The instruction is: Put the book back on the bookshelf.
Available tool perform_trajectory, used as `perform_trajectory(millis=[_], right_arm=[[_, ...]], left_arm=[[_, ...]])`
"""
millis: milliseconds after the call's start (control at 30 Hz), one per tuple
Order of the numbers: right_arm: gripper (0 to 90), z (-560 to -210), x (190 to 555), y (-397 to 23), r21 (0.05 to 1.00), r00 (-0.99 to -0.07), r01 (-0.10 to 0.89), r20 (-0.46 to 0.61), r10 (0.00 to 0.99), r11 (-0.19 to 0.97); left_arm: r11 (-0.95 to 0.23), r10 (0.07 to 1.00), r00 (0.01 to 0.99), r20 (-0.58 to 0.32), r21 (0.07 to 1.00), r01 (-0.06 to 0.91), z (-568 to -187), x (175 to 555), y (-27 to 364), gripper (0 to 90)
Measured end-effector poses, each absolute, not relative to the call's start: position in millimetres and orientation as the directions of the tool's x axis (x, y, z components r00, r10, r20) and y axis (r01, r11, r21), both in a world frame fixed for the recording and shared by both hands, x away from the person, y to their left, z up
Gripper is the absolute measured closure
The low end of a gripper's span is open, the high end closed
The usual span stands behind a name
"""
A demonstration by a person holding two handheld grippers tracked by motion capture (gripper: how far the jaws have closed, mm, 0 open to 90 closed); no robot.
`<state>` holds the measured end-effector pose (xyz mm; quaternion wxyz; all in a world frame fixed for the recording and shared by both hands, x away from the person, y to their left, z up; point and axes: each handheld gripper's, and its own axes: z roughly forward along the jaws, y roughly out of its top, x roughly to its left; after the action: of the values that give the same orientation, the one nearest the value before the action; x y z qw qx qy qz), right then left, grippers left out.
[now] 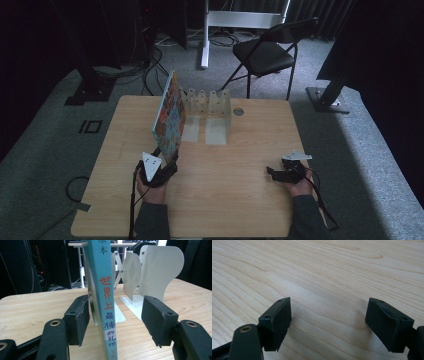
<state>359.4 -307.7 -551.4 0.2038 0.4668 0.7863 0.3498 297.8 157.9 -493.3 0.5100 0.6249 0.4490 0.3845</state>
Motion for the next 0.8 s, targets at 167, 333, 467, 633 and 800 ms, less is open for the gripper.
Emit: perform_trajectory(millis=[167, 333, 467, 633, 800], right_arm=[[20.7, -551, 359, -308, 0.74, -0.481, 0.591, 0.006, 0.877, 0.319], [20.7, -551, 359, -308, 0.74, -0.481, 0.592, 0.006, 0.877, 0.319], [20.7, -551, 359, -308, 0.74, -0.481, 0.592, 0.006, 0.877, 0.319], [20.7, -551, 359, -308, 0.741, -0.481, 0.591, 0.006, 0.877, 0.319], [20.7, -551, 359, -308, 0.741, -0.481, 0.591, 0.006, 0.877, 0.319]], left_arm=[[-0.068, 0.953, 0.302, 0.014, 0.984, 0.167, -491, 295, 161, 39.8], [-0.082, 0.952, 0.306, 0.028, 0.983, 0.166, -489, 291, 163, 40.9], [-0.082, 0.949, 0.313, 0.026, 0.982, 0.169, -488, 289, 165, 42.0], [-0.086, 0.942, 0.335, 0.021, 0.98, 0.178, -488, 283, 167, 43.9], [-0.089, 0.942, 0.334, 0.027, 0.981, 0.172, -489, 276, 168, 45.9]])
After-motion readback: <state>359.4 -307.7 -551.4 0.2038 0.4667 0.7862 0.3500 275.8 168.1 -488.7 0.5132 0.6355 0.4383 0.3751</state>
